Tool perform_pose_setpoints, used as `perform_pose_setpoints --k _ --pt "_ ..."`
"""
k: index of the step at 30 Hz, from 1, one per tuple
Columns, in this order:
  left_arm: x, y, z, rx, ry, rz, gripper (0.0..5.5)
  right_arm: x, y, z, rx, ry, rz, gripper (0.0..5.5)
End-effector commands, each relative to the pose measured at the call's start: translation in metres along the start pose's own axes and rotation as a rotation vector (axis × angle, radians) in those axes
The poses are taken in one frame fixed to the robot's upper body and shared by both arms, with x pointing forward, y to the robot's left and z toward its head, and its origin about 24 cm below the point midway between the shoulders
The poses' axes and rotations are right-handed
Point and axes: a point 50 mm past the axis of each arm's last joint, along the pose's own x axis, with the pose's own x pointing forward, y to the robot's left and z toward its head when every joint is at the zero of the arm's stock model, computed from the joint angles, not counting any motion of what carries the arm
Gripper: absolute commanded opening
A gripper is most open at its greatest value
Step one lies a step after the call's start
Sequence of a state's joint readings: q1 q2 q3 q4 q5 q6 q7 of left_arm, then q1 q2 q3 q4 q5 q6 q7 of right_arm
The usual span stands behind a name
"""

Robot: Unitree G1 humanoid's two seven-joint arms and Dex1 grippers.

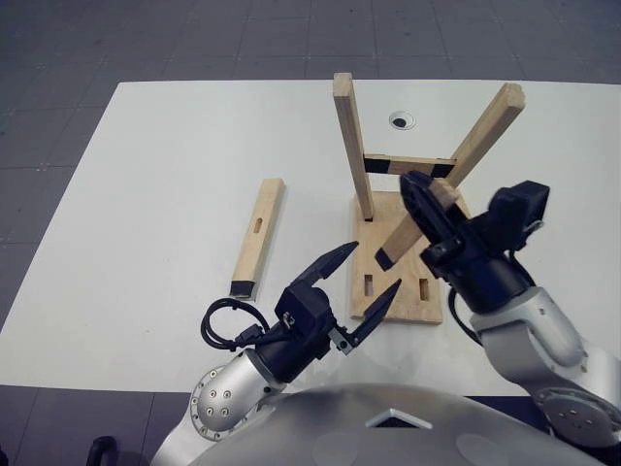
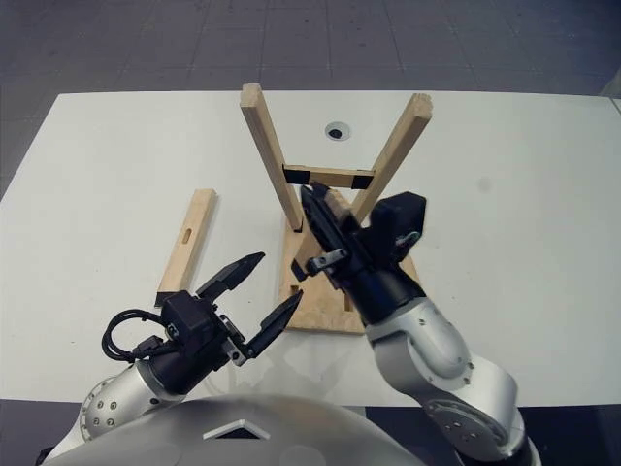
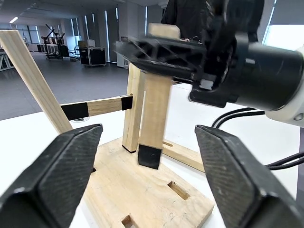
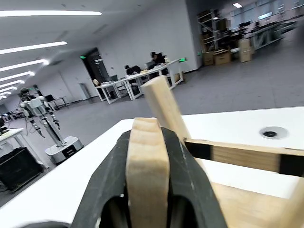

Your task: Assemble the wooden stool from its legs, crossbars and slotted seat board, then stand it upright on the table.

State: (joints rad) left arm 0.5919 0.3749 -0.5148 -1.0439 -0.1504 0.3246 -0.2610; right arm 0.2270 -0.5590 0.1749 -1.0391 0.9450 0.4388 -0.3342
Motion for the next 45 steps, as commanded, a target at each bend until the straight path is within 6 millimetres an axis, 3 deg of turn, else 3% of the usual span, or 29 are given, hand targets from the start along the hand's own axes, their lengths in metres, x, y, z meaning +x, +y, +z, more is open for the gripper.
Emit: perform_pose_setpoints --k 1,8,18,28,45 --pt "0.004 0.006 -0.004 0.081 0.016 0.041 4.24 -0.020 -0.029 0.010 -0.142 0.014 -0.139 0.40" --pt "0.007 0.024 -0.013 0.251 0.071 0.166 4.29 -0.035 -0.068 0.009 -0.335 0.097 -0.294 0.40" --pt "0.007 0.020 -0.015 0.256 0.076 0.181 4.29 -0.006 -0.117 -0.012 -0.396 0.131 -0.391 0.40" --pt "0.009 0.016 -0.020 0.236 0.082 0.176 4.29 0.016 -0.115 -0.025 -0.403 0.130 -0.371 0.40" --pt "0.008 0.014 -0.021 0.230 0.090 0.162 4.29 0.027 -0.120 -0.043 -0.397 0.164 -0.347 0.40"
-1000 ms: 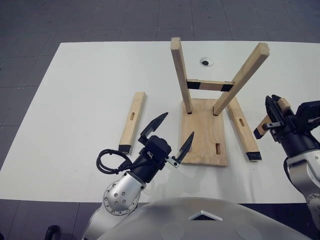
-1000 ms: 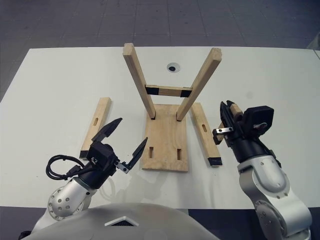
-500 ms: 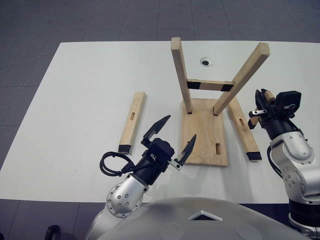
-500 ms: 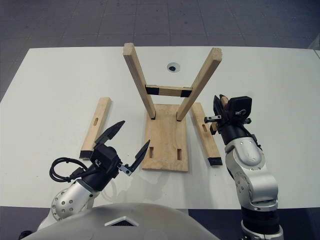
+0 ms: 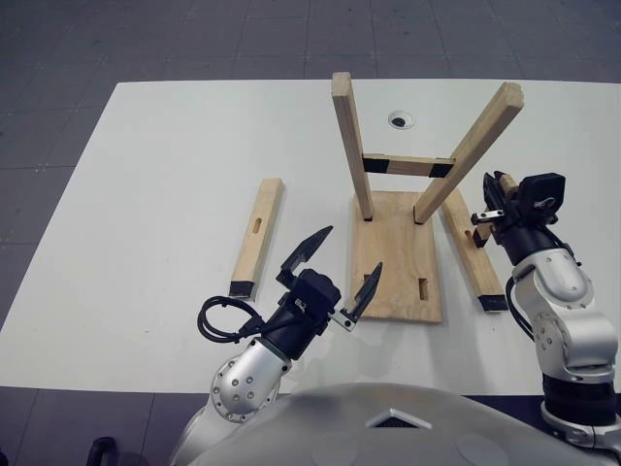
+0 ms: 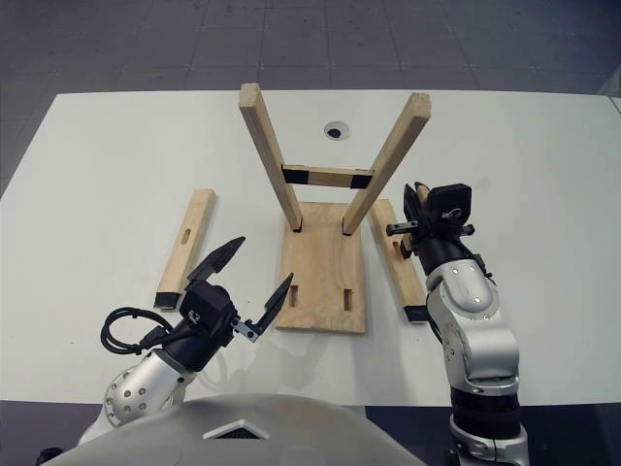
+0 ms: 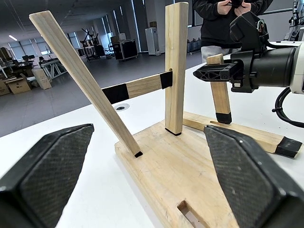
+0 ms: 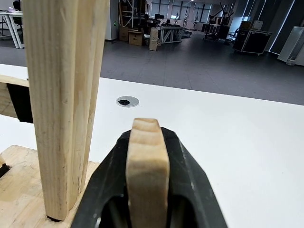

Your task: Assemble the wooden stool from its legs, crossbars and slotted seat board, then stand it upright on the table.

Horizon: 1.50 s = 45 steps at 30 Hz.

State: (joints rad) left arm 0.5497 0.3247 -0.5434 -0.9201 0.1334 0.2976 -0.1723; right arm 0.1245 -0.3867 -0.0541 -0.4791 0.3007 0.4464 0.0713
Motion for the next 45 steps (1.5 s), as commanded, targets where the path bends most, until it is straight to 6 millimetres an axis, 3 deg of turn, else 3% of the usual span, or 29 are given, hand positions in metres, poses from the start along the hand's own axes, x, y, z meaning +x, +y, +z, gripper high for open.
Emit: perform_pose_setpoints --k 1,11,23,28,36,42,45 --pt "-0.001 0.000 -0.001 0.007 0.003 -0.009 4.29 0.006 0.003 -0.007 0.008 0.022 0.013 0.40" --pt "-0.002 0.000 0.000 0.009 0.005 -0.018 4.29 0.010 0.006 -0.007 0.004 0.022 0.031 0.40" --pt "-0.002 0.002 0.001 0.011 0.006 -0.024 4.29 -0.014 0.015 -0.059 0.051 0.176 -0.027 0.40" --pt "-0.002 0.001 0.001 0.001 0.005 -0.008 4.29 -0.031 0.026 -0.100 0.027 0.287 -0.107 0.40" --pt "-0.002 -0.002 0.000 -0.012 0.006 0.002 4.29 -0.043 0.035 -0.126 0.034 0.327 -0.152 0.40" --pt "-0.003 -0.002 0.000 -0.021 0.009 0.004 4.29 -0.050 0.034 -0.137 0.049 0.399 -0.170 0.40" --pt "-0.003 -0.003 0.000 -0.022 0.007 0.004 4.29 -0.043 0.030 -0.120 0.052 0.323 -0.184 0.40"
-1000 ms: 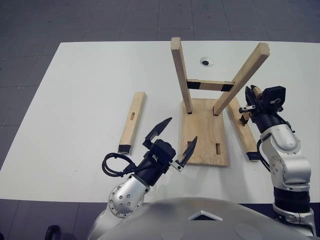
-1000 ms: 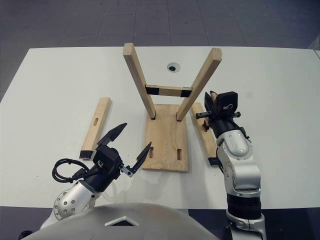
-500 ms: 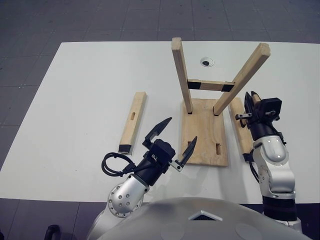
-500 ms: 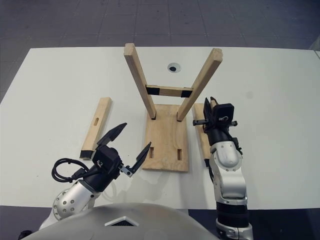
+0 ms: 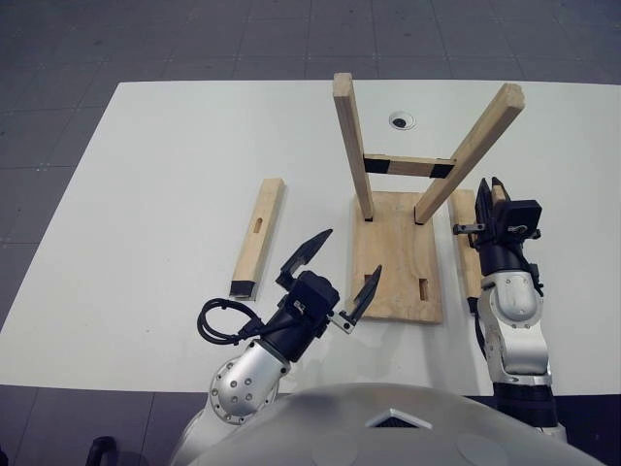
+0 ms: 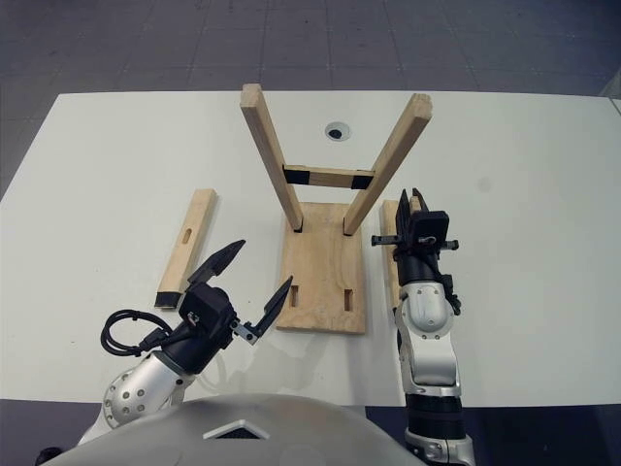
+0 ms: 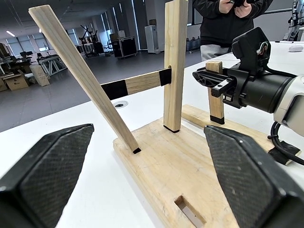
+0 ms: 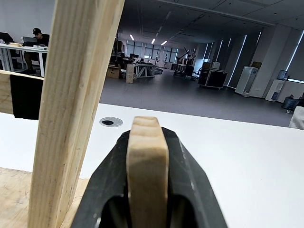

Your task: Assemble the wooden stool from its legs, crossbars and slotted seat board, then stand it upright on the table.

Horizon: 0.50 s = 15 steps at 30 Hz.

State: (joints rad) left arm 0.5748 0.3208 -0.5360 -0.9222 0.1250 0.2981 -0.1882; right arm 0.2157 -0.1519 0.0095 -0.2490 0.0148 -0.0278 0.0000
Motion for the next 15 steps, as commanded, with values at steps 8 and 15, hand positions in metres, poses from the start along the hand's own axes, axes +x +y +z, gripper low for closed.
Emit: perform_pose_setpoints --k 8,15 --pt "0.000 -0.001 0.002 0.000 -0.012 0.008 4.29 -0.015 -0.001 0.012 -0.010 0.129 -0.045 0.40" --pt "0.001 -0.002 0.002 -0.001 -0.011 0.005 4.29 -0.011 -0.007 0.025 -0.047 0.088 -0.074 0.40"
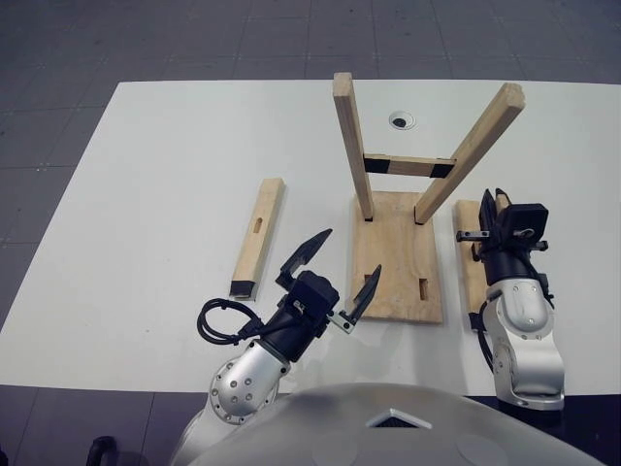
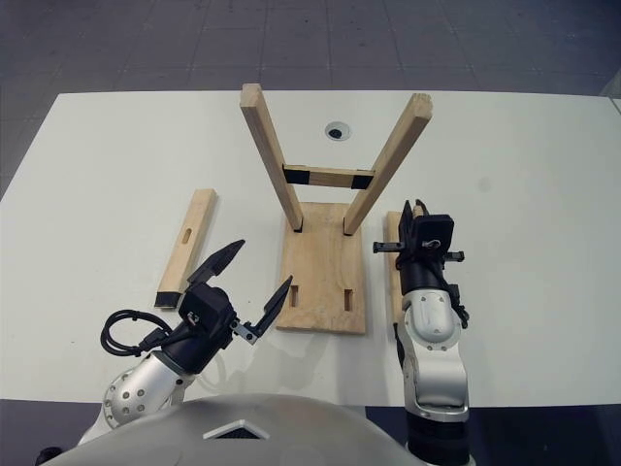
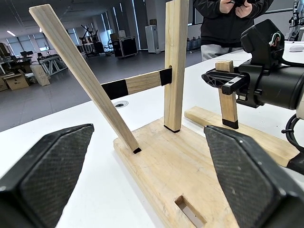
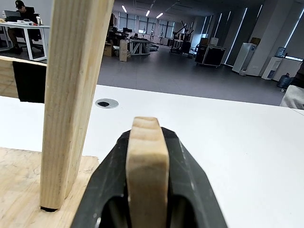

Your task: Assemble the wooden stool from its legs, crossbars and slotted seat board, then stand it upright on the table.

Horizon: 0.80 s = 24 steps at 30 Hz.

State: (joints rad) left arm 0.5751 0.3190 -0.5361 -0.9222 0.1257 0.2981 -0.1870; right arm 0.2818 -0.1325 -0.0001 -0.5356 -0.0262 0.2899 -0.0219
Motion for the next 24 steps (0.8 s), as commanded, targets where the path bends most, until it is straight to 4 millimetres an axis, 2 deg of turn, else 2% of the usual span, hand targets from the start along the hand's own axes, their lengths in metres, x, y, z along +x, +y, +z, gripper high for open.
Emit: perform_pose_setpoints --k 1,3,6,9,14,19,22,24 --pt "0.001 -0.002 0.002 0.000 -0.011 0.002 4.29 0.002 -0.003 -0.006 -0.026 0.010 -0.030 0.40" --pt "0.001 -0.002 0.002 0.001 -0.012 0.001 4.29 0.000 -0.004 -0.024 -0.046 0.061 -0.052 0.40" --pt "0.001 -0.002 0.003 0.001 -0.014 0.000 4.29 -0.019 0.004 -0.073 -0.055 0.216 -0.063 0.40" --pt "0.001 -0.001 0.003 0.001 -0.014 0.000 4.29 -0.035 0.012 -0.098 -0.061 0.280 -0.070 0.40" --pt "0.001 -0.001 0.003 0.000 -0.014 0.001 4.29 -0.042 0.009 -0.106 -0.084 0.224 -0.131 0.40" --pt "0.000 -0.001 0.003 -0.002 -0.013 0.000 4.29 -0.049 0.009 -0.112 -0.029 0.292 -0.144 0.40" --pt "0.000 -0.001 0.003 -0.003 -0.012 0.002 4.29 -0.048 0.006 -0.108 -0.029 0.281 -0.145 0.40" --pt "0.000 -0.001 0.003 -0.003 -0.013 0.002 4.29 -0.040 0.006 -0.099 -0.055 0.244 -0.132 0.40"
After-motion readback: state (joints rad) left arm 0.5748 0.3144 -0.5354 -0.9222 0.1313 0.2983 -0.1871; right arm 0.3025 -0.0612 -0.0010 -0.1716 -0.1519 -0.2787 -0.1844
